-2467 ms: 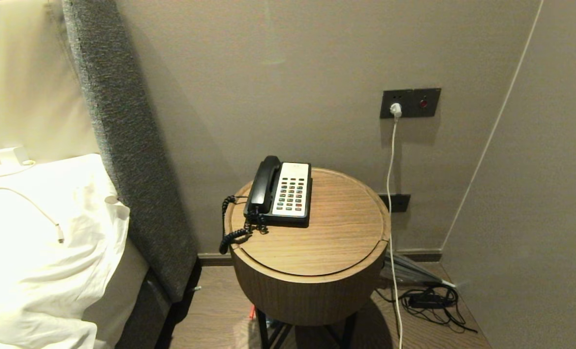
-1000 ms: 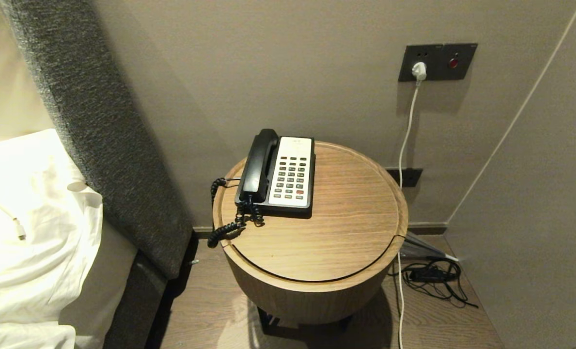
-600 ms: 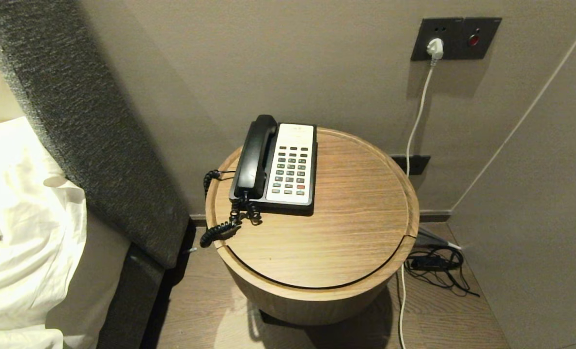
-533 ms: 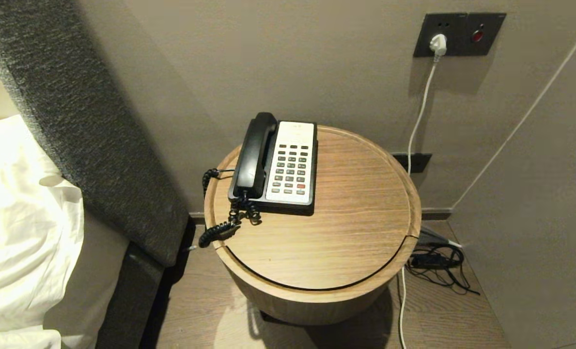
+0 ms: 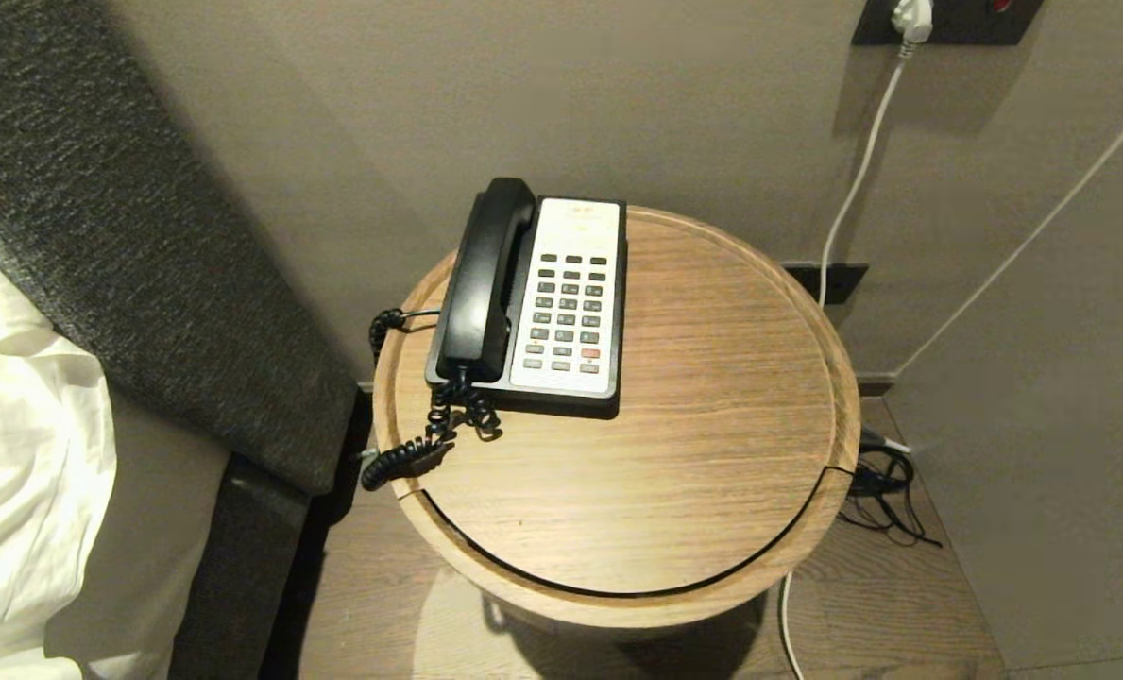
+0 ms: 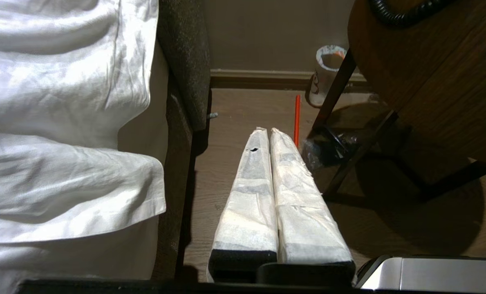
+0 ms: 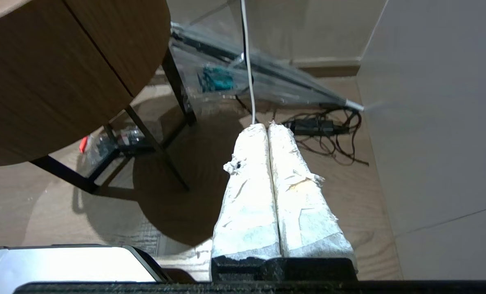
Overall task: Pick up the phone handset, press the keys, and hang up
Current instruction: Pick up the desk phone handset
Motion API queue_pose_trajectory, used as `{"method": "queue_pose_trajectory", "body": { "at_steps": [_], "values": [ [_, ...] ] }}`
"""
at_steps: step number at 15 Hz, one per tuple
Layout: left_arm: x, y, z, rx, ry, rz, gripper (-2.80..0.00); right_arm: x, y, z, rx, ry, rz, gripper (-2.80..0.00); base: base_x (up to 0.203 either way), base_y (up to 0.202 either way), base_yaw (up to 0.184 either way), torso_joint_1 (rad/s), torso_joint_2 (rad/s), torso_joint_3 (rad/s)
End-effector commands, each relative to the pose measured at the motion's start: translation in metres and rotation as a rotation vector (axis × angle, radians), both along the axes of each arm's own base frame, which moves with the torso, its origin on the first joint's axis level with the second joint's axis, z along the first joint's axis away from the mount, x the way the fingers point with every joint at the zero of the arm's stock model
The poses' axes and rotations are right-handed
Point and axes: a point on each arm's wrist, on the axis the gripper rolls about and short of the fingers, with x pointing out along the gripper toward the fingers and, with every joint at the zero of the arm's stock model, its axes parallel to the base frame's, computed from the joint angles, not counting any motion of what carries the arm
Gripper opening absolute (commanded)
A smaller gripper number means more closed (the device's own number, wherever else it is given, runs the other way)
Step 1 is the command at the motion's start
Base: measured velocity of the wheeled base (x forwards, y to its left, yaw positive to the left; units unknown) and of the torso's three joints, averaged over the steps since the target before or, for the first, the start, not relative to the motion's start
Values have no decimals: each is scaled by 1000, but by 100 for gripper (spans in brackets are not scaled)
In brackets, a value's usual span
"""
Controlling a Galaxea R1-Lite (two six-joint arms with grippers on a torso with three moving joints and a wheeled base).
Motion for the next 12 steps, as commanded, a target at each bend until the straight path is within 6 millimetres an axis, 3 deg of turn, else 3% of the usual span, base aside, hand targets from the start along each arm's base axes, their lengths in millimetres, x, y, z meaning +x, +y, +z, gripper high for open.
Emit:
{"method": "queue_pose_trajectory", "body": {
  "at_steps": [1, 7, 12],
  "values": [
    [0, 0, 0, -1, 1, 0, -280, 0, 0, 0, 0, -1, 2, -280, 0, 0, 0, 1, 0, -198],
    [0, 0, 0, 0, 1, 0, -280, 0, 0, 0, 0, -1, 2, -280, 0, 0, 0, 0, 1, -196],
    [0, 0, 0, 12, 1, 0, -280, 0, 0, 0, 0, 0, 2, -280, 0, 0, 0, 1, 3, -46]
  ]
}}
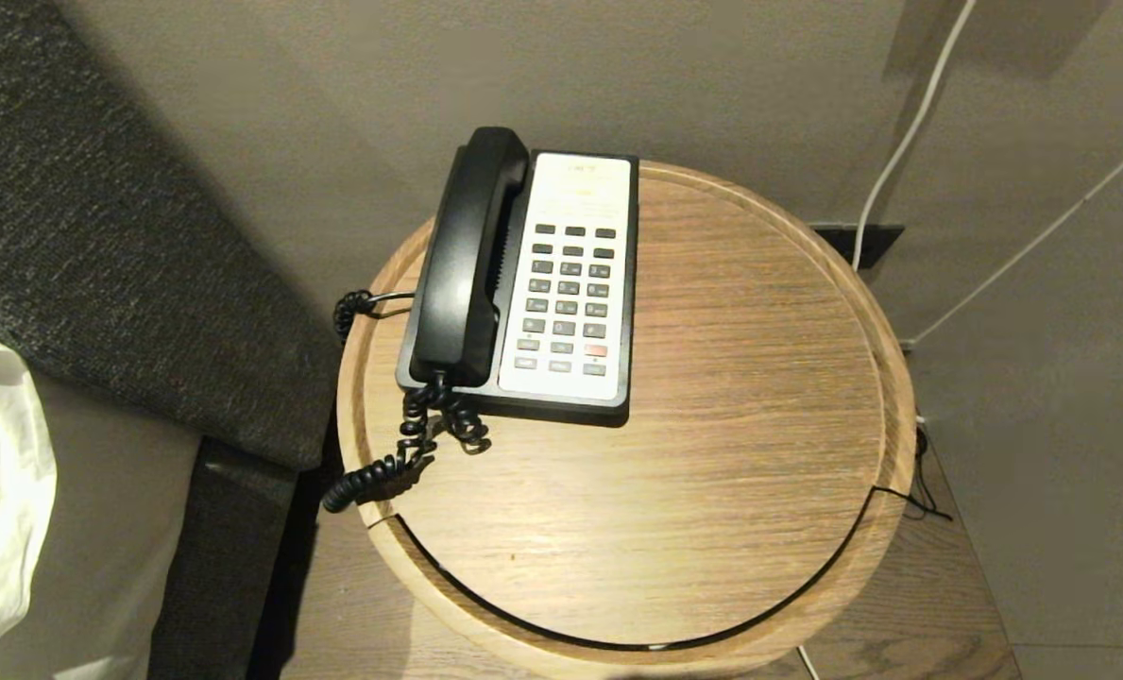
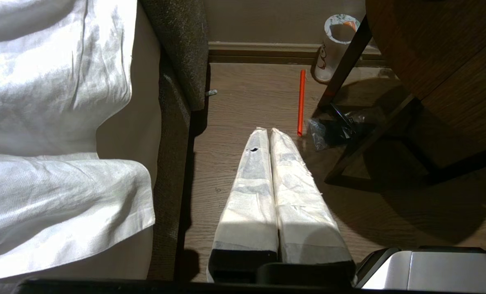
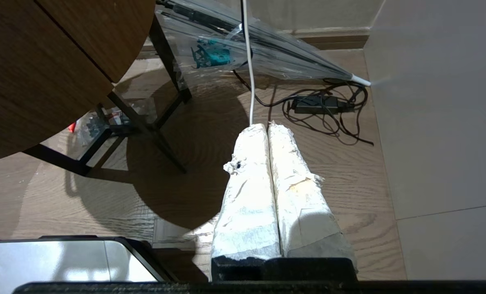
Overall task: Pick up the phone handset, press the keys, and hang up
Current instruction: Pick up the desk phone handset
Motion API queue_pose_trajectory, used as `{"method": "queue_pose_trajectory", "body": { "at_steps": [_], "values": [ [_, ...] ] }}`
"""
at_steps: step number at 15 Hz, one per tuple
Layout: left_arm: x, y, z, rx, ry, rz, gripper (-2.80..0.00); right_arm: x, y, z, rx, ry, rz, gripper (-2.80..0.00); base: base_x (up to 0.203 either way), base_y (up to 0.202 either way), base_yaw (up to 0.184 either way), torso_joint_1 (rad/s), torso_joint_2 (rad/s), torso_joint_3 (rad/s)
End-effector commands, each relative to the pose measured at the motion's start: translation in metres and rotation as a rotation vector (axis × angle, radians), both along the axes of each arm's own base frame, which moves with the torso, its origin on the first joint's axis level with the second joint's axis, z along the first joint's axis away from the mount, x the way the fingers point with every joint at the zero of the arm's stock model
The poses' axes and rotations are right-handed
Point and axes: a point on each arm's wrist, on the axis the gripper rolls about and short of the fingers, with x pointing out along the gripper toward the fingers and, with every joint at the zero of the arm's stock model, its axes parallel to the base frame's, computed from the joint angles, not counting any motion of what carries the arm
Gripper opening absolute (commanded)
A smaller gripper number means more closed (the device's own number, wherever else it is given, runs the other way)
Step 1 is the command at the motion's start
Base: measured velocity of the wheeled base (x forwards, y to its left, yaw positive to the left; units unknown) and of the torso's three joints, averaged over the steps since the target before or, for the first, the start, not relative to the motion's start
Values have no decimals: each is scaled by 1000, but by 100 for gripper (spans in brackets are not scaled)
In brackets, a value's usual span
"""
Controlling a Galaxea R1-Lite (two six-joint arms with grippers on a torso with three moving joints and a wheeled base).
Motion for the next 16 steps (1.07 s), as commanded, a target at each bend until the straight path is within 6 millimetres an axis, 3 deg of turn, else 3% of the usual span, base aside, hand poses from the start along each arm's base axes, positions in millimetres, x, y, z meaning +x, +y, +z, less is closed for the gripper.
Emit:
{"method": "queue_pose_trajectory", "body": {
  "at_steps": [1, 4, 6, 8, 11, 12, 14, 16],
  "values": [
    [0, 0, 0, 11, 7, 0, -280, 0, 0, 0, 0, -1, 1, -280, 0, 0, 0, 0, 0, 0],
    [0, 0, 0, 14, 2, 0, -280, 0, 0, 0, 0, -1, 1, -280, 0, 0, 0, 0, 0, 0],
    [-6, 0, 17, 16, -40, 0, -280, 0, 0, 0, 0, -1, 1, -280, 0, 0, 0, 0, 0, 0],
    [-23, 0, 54, 19, -70, -9, -280, 0, 0, 0, 0, -1, 1, -280, 0, 0, 0, 0, 0, 0],
    [-48, -2, 140, 19, -35, -84, -280, 0, 0, 0, 0, -1, 1, -280, 0, 0, 0, 0, 0, 0],
    [-40, -3, 170, 15, 25, -126, -280, 0, 0, 0, 0, -1, 1, -280, 0, 0, 0, 0, 0, 0],
    [-4, -5, 216, 5, 138, -172, -280, 0, 0, 0, 0, -1, 1, -280, 0, 0, 0, 0, 0, 0],
    [47, -5, 250, 7, 214, -207, -280, 0, 0, 0, 0, 1, -1, -280, 0, 0, 0, 0, 0, 0]
  ]
}}
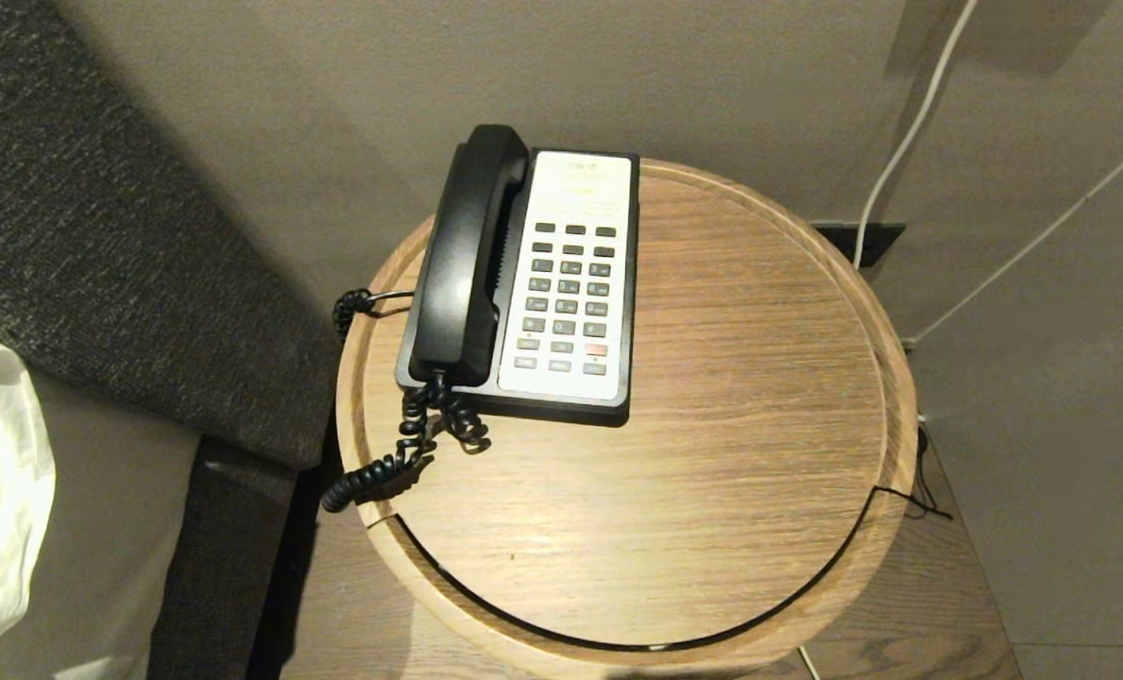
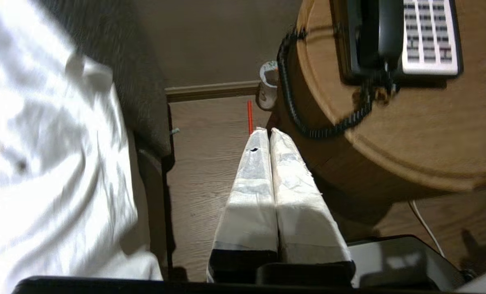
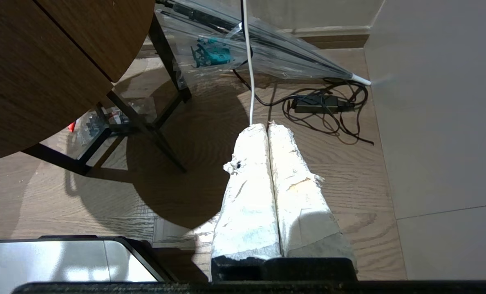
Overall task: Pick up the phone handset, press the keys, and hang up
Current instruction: Pick up the desk phone handset
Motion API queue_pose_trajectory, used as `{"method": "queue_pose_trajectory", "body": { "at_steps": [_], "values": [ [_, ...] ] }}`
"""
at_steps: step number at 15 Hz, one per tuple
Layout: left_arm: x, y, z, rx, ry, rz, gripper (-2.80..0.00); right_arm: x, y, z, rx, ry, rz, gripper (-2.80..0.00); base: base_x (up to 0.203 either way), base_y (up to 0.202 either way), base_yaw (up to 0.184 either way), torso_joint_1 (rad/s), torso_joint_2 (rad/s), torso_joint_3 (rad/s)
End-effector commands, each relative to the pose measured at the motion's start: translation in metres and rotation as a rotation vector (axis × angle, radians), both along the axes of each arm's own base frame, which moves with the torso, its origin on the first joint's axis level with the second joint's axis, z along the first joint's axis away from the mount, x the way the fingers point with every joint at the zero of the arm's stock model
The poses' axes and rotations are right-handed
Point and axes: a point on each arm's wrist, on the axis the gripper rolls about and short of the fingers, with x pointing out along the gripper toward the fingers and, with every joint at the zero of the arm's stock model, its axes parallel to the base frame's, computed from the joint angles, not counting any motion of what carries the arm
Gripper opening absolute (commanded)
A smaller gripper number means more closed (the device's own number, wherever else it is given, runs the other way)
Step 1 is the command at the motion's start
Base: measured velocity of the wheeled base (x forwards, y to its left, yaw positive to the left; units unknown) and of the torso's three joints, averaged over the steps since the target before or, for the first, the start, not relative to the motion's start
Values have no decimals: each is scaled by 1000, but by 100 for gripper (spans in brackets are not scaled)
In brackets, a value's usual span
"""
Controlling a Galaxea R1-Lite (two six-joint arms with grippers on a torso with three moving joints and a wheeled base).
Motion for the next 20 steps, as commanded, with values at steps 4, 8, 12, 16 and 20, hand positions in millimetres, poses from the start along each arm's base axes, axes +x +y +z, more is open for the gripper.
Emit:
{"method": "queue_pose_trajectory", "body": {
  "at_steps": [4, 8, 12, 16, 20],
  "values": [
    [148, -16, 70, 4, 174, -208, -280, 0, 0, 0, 0, -1, 0, -280, 0, 0, 0, 0, 0, 0],
    [216, -74, 92, 14, 193, -152, -280, 0, 0, 0, 0, -1, 0, -280, 0, 0, 0, 0, 0, 0],
    [226, -129, 91, 23, 210, -161, -280, 0, 0, 0, 0, -1, 0, -280, 0, 0, 0, 0, 0, 0],
    [231, -145, 77, 70, 242, -92, -280, 0, 0, 0, 0, 0, 0, -280, 0, 0, 0, 0, 0, 0],
    [220, -149, 83, 43, 224, -108, -280, 0, 0, 0, 0, -1, 0, -280, 0, 0, 0, 0, 0, 0]
  ]
}}
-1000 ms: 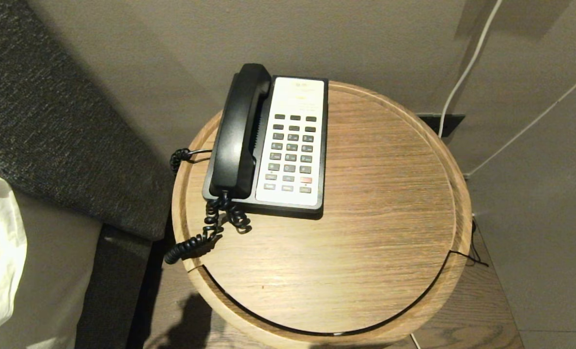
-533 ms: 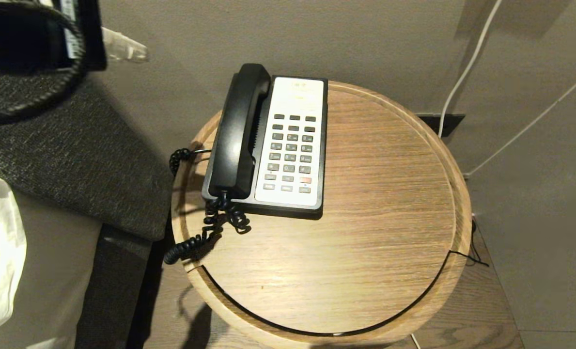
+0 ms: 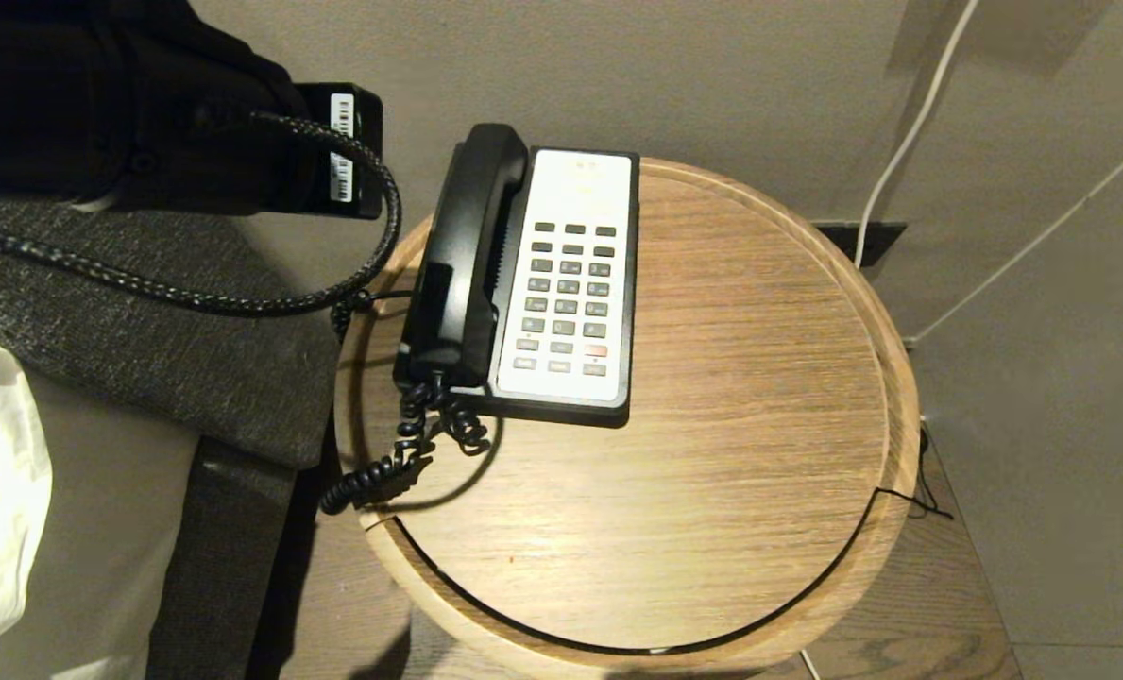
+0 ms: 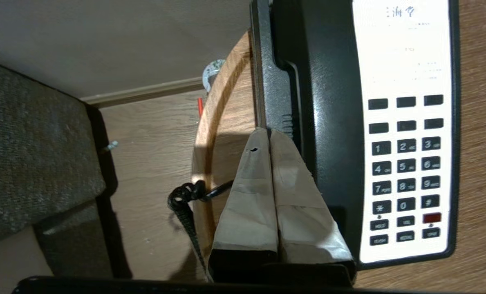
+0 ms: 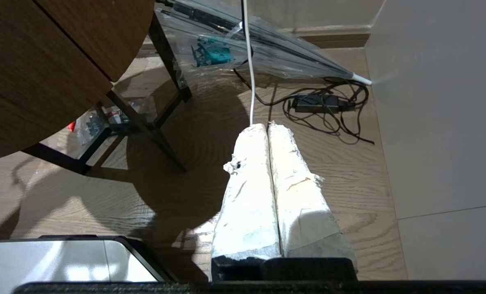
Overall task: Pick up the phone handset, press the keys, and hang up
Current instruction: Pick up the desk phone handset
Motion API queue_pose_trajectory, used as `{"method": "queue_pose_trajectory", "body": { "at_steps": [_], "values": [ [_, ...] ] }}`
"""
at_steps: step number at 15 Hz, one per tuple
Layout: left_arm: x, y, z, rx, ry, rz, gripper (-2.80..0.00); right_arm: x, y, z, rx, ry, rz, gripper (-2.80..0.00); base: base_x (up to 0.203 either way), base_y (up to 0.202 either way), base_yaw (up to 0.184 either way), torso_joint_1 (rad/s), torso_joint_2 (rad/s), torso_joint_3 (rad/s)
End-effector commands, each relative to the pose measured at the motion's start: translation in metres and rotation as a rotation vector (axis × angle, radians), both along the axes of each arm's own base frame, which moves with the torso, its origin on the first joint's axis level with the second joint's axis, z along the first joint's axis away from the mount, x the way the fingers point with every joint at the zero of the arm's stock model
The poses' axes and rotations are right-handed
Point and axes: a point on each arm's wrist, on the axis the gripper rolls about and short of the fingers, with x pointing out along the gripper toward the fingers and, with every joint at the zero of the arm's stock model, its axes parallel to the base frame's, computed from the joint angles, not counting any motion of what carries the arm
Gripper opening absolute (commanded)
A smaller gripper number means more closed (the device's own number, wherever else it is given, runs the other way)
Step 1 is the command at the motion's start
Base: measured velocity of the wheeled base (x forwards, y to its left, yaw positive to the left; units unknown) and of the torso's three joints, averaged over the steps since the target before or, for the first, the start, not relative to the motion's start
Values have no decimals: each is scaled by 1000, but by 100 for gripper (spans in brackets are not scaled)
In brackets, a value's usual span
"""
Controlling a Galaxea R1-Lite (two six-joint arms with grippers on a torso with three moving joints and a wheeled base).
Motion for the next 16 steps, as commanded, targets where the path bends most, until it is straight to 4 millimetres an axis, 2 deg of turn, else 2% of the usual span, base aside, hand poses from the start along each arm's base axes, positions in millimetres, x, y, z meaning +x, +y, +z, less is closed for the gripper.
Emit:
{"method": "queue_pose_trajectory", "body": {
  "at_steps": [1, 5, 9, 13, 16],
  "values": [
    [-10, -6, 1, -2, -5, -19, -280, 0, 0, 0, 0, -1, -1, -280, 0, 0, 0, 0, 0, 0],
    [-21, -3, 0, -35, -5, -8, -280, 0, 0, 0, 0, -1, 0, -280, -65, 0, 0, 2, 3, 4],
    [-18, -10, -2, -48, 3, 1, -280, 0, 0, 0, 0, 1, -1, -280, 0, 0, 0, 0, 0, 0],
    [-23, -5, -2, -54, 4, 5, -280, 0, 0, 0, 0, 1, 0, -280, 0, 0, 0, 0, 0, 0],
    [-23, -4, -11, -39, 26, 19, -280, 0, 0, 0, 0, 1, 0, -280, 0, 0, 0, 0, 0, 0]
  ]
}}
